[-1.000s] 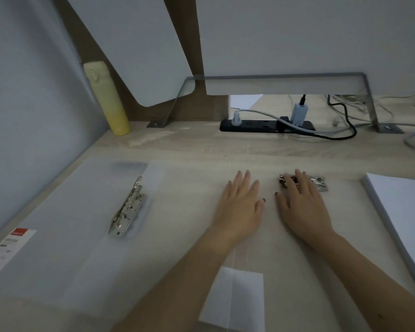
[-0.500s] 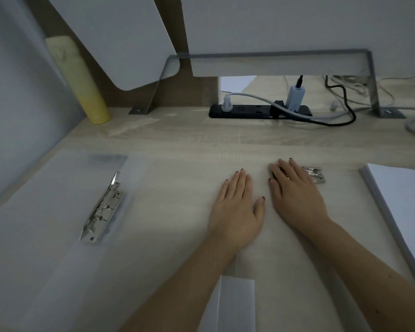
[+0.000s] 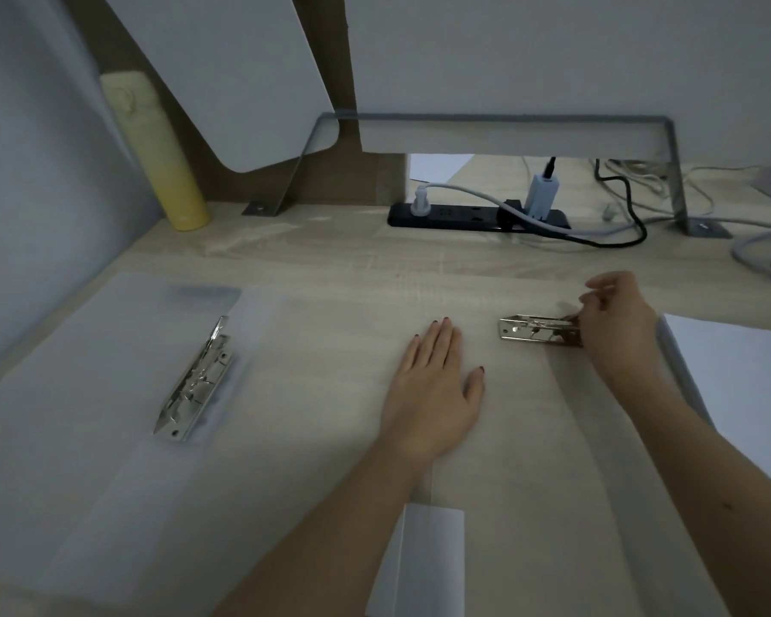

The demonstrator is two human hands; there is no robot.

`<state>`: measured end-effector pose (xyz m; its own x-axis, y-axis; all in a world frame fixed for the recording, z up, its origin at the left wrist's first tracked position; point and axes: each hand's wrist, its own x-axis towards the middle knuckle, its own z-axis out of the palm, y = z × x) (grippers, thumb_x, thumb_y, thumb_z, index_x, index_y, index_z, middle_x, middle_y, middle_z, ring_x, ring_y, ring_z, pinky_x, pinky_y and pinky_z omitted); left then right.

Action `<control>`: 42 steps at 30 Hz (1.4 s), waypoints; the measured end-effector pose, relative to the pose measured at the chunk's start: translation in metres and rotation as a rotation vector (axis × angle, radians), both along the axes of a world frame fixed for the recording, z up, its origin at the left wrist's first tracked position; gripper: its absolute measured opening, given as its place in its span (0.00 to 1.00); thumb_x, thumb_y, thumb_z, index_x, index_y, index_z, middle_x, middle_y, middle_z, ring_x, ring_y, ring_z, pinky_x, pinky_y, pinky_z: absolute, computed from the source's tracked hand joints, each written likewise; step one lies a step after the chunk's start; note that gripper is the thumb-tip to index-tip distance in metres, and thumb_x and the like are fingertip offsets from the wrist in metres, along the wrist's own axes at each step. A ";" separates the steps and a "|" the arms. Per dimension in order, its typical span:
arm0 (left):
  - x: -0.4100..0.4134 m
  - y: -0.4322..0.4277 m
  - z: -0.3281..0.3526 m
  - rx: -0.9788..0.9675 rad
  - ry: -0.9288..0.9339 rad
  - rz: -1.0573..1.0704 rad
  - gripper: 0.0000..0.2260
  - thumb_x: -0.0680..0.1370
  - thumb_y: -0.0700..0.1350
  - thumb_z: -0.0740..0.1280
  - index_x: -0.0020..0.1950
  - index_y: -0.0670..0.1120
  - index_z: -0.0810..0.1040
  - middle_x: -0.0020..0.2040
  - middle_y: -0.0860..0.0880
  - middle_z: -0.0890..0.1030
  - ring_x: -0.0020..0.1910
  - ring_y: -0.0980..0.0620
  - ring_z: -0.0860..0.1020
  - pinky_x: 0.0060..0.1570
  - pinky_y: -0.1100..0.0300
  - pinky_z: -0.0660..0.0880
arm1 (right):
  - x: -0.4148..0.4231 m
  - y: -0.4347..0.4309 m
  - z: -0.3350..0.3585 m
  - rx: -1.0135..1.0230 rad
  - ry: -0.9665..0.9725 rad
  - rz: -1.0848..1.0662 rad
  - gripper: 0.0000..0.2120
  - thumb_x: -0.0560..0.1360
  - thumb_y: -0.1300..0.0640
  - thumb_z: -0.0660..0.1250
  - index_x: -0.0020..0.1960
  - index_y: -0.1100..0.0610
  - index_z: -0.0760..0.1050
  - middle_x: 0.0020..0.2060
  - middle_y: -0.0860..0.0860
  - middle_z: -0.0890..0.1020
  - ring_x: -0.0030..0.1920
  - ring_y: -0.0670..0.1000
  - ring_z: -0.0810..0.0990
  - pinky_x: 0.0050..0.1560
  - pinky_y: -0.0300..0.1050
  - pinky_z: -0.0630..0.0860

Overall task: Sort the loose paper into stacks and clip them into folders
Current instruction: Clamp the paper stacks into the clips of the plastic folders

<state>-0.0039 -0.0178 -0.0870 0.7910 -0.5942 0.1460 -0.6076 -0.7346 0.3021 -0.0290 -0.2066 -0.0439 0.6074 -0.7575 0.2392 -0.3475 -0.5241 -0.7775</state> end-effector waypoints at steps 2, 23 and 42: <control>0.000 0.000 0.001 0.005 0.000 -0.004 0.38 0.70 0.59 0.34 0.77 0.43 0.50 0.78 0.48 0.49 0.77 0.54 0.45 0.70 0.58 0.32 | -0.012 -0.016 -0.001 -0.017 0.090 -0.002 0.13 0.75 0.65 0.58 0.58 0.61 0.71 0.56 0.61 0.77 0.57 0.60 0.75 0.56 0.53 0.71; -0.105 -0.086 0.071 -0.513 0.778 -0.147 0.21 0.80 0.42 0.58 0.73 0.45 0.62 0.75 0.51 0.60 0.74 0.57 0.57 0.67 0.68 0.53 | -0.196 -0.073 0.015 -0.222 0.490 0.219 0.10 0.77 0.63 0.60 0.50 0.55 0.80 0.47 0.49 0.74 0.43 0.50 0.75 0.45 0.41 0.67; -0.096 -0.156 0.074 -0.622 1.636 0.176 0.12 0.77 0.42 0.61 0.60 0.41 0.69 0.53 0.45 0.70 0.53 0.51 0.72 0.54 0.57 0.73 | -0.203 -0.073 0.016 -0.306 0.546 0.240 0.11 0.77 0.59 0.61 0.57 0.55 0.78 0.54 0.51 0.80 0.51 0.53 0.80 0.51 0.43 0.74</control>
